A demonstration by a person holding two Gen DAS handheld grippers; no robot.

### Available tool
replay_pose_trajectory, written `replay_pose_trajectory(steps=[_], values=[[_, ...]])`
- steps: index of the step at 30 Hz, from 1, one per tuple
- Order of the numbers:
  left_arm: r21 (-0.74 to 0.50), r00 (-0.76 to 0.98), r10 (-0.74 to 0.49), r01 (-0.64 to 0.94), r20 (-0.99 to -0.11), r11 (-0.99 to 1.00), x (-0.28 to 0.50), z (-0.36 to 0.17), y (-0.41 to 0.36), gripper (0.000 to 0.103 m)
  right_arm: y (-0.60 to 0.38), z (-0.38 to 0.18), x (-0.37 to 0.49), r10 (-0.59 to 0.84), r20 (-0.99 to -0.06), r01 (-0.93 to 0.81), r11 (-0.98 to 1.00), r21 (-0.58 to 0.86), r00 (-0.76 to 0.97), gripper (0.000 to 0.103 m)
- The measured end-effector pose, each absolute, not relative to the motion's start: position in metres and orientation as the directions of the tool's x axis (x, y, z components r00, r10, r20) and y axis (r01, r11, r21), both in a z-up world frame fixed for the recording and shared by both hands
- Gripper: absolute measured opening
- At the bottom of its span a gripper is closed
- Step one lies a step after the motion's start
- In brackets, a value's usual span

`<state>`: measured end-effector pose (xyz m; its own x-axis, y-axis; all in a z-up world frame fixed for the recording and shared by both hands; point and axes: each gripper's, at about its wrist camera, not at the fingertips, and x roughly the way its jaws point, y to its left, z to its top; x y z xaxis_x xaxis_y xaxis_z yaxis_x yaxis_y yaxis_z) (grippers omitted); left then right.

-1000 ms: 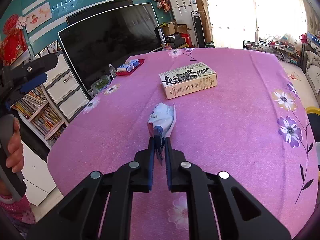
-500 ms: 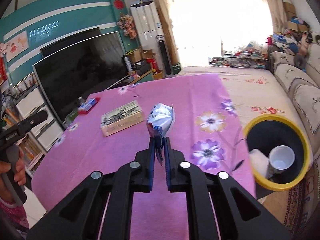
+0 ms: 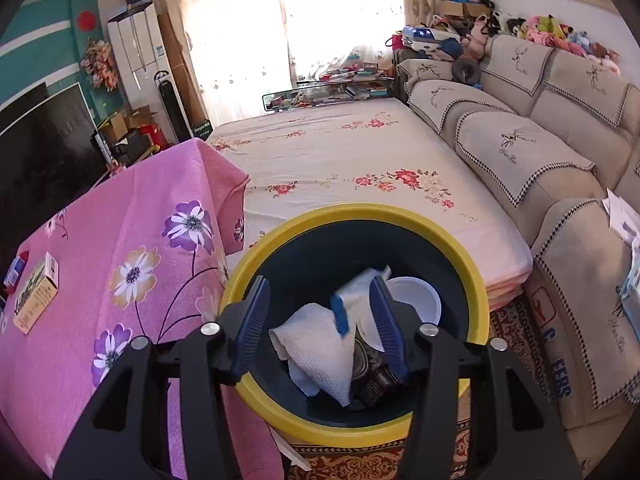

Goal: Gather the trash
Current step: 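Carry the tube over the bin and open the right tool, then grasp the white printed box with the left tool and lift it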

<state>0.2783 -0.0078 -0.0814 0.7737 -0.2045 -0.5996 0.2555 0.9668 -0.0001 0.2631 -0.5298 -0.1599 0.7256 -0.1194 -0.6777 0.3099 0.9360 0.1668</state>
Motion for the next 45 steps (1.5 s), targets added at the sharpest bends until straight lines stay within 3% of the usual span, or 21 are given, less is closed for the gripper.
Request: replay_pose_trajectory(steps=[8, 20, 35, 37, 40, 45], values=[[0.074, 0.716, -0.258, 0.398, -0.649, 0.915, 0.324, -0.105, -0.016, 0.098, -0.516, -0.162, 0.257, -0.095, -0.674, 0.286, 0.942, 0.178, 0.733, 0.053], [-0.010, 0.540, -0.428, 0.613, -0.724, 0.790, 0.414, -0.143, -0.018, 0.098, -0.500, -0.149, 0.255, -0.081, -0.658, 0.270, 0.944, 0.191, 0.749, 0.060], [0.030, 0.483, -0.392, 0.658, -0.783, 0.752, 0.436, -0.183, -0.041, 0.098, -0.489, -0.151, 0.263, -0.065, -0.672, 0.251, 0.950, 0.184, 0.738, 0.061], [0.038, 0.486, -0.385, 0.657, -0.785, 0.753, 0.436, -0.185, -0.043, 0.096, -0.488, -0.152, 0.264, -0.060, -0.674, 0.249, 0.950, 0.187, 0.736, 0.061], [0.031, 0.476, -0.378, 0.653, -0.794, 0.757, 0.437, -0.187, -0.041, 0.079, -0.487, -0.153, 0.264, -0.054, -0.674, 0.246, 0.950, 0.194, 0.737, 0.061], [0.030, 0.484, -0.371, 0.638, -0.792, 0.769, 0.431, -0.185, -0.042, 0.073, -0.491, -0.152, 0.260, -0.044, -0.668, 0.243, 0.948, 0.208, 0.743, 0.061]])
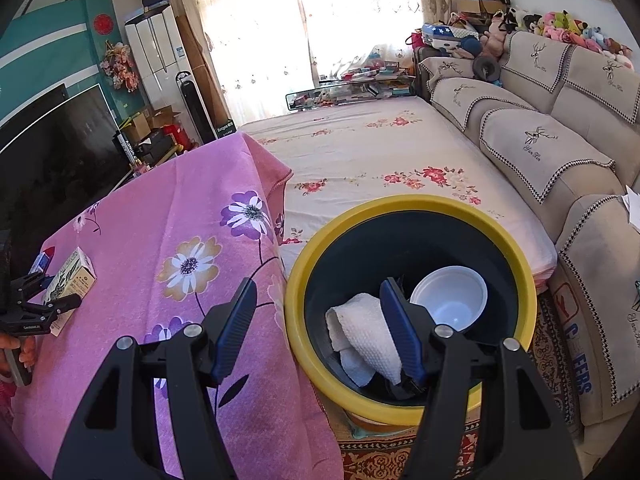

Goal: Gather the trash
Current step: 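Grasp the white printed box with the left tool and lift it, then carry the box over the bin and open the left tool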

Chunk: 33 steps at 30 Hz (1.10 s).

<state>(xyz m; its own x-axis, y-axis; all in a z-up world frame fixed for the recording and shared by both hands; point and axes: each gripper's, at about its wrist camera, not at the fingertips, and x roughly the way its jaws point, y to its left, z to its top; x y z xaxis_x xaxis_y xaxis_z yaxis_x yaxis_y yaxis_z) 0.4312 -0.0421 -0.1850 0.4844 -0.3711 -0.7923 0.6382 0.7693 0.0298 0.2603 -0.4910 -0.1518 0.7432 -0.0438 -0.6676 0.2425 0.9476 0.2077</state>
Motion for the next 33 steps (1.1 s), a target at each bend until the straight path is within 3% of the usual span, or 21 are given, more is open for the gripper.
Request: replay_pose_trajectory(steps=[8, 18, 25, 33], values=[[0.031, 0.491, -0.414, 0.672, -0.767, 0.740, 0.400, -0.157, -0.086, 0.071, -0.508, -0.142, 0.235, -0.047, -0.634, 0.249, 0.940, 0.233, 0.772, 0.061], [0.019, 0.420, -0.528, 0.795, -0.738, 0.606, 0.367, -0.118, -0.226, 0.071, -0.557, -0.125, 0.183, -0.131, -0.592, 0.318, 0.921, 0.223, 0.795, 0.061], [-0.022, 0.328, -0.551, 0.846, -0.768, 0.534, 0.365, -0.124, -0.344, 0.071, -0.597, -0.125, 0.148, -0.192, -0.590, 0.390, 0.892, 0.228, 0.784, 0.061], [-0.027, 0.276, -0.487, 0.849, -0.829, 0.528, 0.376, -0.159, -0.460, 0.072, -0.625, -0.133, 0.124, -0.213, -0.595, 0.429, 0.868, 0.250, 0.775, 0.062]])
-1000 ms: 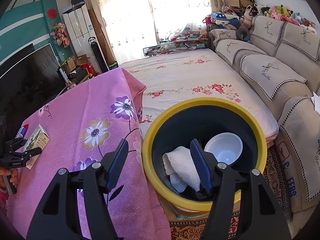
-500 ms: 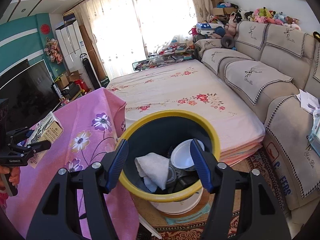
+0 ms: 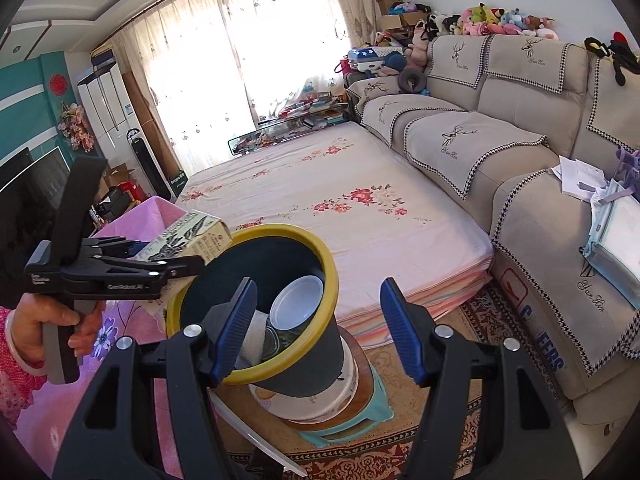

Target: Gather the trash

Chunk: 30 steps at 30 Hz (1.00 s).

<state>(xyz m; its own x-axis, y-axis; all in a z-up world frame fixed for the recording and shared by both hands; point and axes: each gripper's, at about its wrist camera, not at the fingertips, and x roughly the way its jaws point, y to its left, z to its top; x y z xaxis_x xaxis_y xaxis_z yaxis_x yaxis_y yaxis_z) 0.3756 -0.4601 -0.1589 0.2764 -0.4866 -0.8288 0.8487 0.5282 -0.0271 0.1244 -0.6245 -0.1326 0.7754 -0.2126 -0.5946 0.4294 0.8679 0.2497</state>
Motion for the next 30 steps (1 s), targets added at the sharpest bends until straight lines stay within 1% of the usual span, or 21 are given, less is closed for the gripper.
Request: replay_pose_trajectory(steps=[2, 5, 8, 11, 14, 15, 16, 20, 22, 23, 24, 26, 30], values=[[-0.005, 0.297, -0.469, 0.841, -0.832, 0.540, 0.378, -0.169, -0.478, 0.073, -0.630, -0.134, 0.122, -0.215, -0.596, 0.437, 0.863, 0.255, 0.774, 0.063], [0.006, 0.316, -0.446, 0.821, -0.838, 0.571, 0.383, -0.181, -0.488, 0.092, -0.632, -0.135, 0.120, -0.215, -0.598, 0.444, 0.855, 0.266, 0.772, 0.064], [-0.010, 0.315, -0.441, 0.805, -0.840, 0.594, 0.382, -0.184, -0.481, 0.092, -0.629, -0.135, 0.119, -0.205, -0.600, 0.436, 0.859, 0.268, 0.773, 0.064], [-0.039, 0.327, -0.467, 0.785, -0.822, 0.619, 0.370, -0.171, -0.451, 0.092, -0.618, -0.134, 0.120, -0.178, -0.601, 0.408, 0.872, 0.271, 0.779, 0.065], [-0.013, 0.415, -0.495, 0.756, -0.763, 0.655, 0.340, -0.144, -0.400, 0.093, -0.598, -0.131, 0.122, -0.136, -0.602, 0.361, 0.893, 0.270, 0.787, 0.067], [-0.001, 0.449, -0.494, 0.739, -0.745, 0.673, 0.330, -0.134, -0.381, 0.096, -0.589, -0.129, 0.123, -0.119, -0.601, 0.339, 0.902, 0.268, 0.791, 0.068], [0.004, 0.478, -0.496, 0.723, -0.725, 0.691, 0.317, -0.125, -0.362, 0.098, -0.578, -0.126, 0.123, -0.098, -0.597, 0.312, 0.912, 0.266, 0.796, 0.069], [-0.031, 0.574, -0.486, 0.625, -0.659, 0.780, 0.273, -0.091, -0.271, 0.098, -0.531, -0.109, 0.121, -0.031, -0.570, 0.195, 0.953, 0.230, 0.821, 0.078], [-0.039, 0.628, -0.449, 0.555, -0.636, 0.831, 0.249, -0.081, -0.228, 0.098, -0.509, -0.100, 0.120, 0.000, -0.556, 0.142, 0.967, 0.212, 0.831, 0.083], [-0.034, 0.653, -0.426, 0.523, -0.626, 0.851, 0.239, -0.076, -0.205, 0.098, -0.500, -0.096, 0.118, 0.014, -0.549, 0.118, 0.971, 0.206, 0.836, 0.087], [-0.022, 0.683, -0.400, 0.490, -0.611, 0.871, 0.226, -0.071, -0.187, 0.098, -0.491, -0.091, 0.116, 0.026, -0.542, 0.097, 0.975, 0.198, 0.840, 0.091], [0.011, 0.751, -0.331, 0.410, -0.571, 0.912, 0.202, -0.063, -0.148, 0.098, -0.475, -0.081, 0.111, 0.032, -0.527, 0.072, 0.982, 0.176, 0.849, 0.096], [0.049, 0.853, -0.191, 0.245, -0.486, 0.968, 0.155, -0.039, -0.078, 0.098, -0.453, -0.064, 0.097, 0.019, -0.497, 0.057, 0.989, 0.137, 0.868, 0.096]])
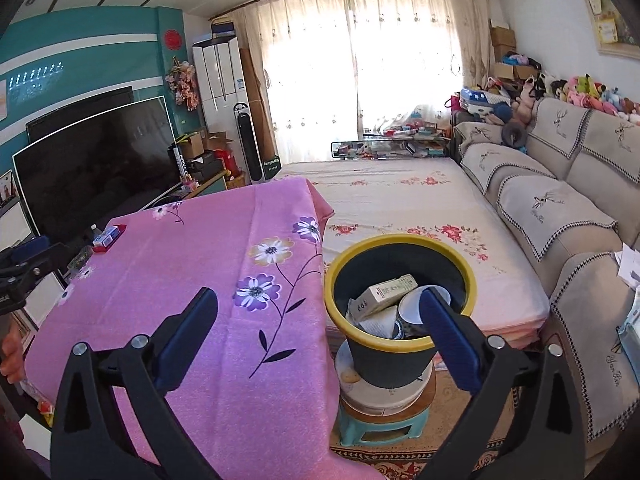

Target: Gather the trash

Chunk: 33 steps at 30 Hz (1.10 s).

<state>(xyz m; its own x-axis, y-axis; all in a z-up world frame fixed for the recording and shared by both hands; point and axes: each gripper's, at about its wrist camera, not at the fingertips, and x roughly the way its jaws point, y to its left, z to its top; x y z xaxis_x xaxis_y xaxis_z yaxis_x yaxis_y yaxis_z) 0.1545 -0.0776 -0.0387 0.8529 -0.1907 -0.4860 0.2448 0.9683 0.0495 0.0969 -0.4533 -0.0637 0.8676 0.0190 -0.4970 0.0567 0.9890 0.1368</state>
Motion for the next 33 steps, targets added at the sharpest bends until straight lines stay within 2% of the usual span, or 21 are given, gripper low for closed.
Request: replay_pose_trajectory(steps=[8, 15, 33], values=[[0.014, 0.895, -0.025, 0.035, -0.445, 0.999, 0.067, -0.020, 0.022, 0.098, -0.442, -0.042, 0.067, -0.017, -0.456, 0.070, 0.992, 0.101, 0.890, 0.096], [-0.043, 0.896, 0.003, -0.025, -0.445, 0.999, 0.035, -0.029, 0.061, 0.098, -0.434, -0.040, 0.053, -0.015, -0.466, 0.057, 0.995, 0.077, 0.885, 0.096], [-0.061, 0.894, 0.003, -0.034, -0.448, 0.998, 0.036, -0.034, 0.054, 0.098, -0.421, -0.037, 0.042, 0.001, -0.452, 0.036, 0.997, 0.073, 0.892, 0.096]])
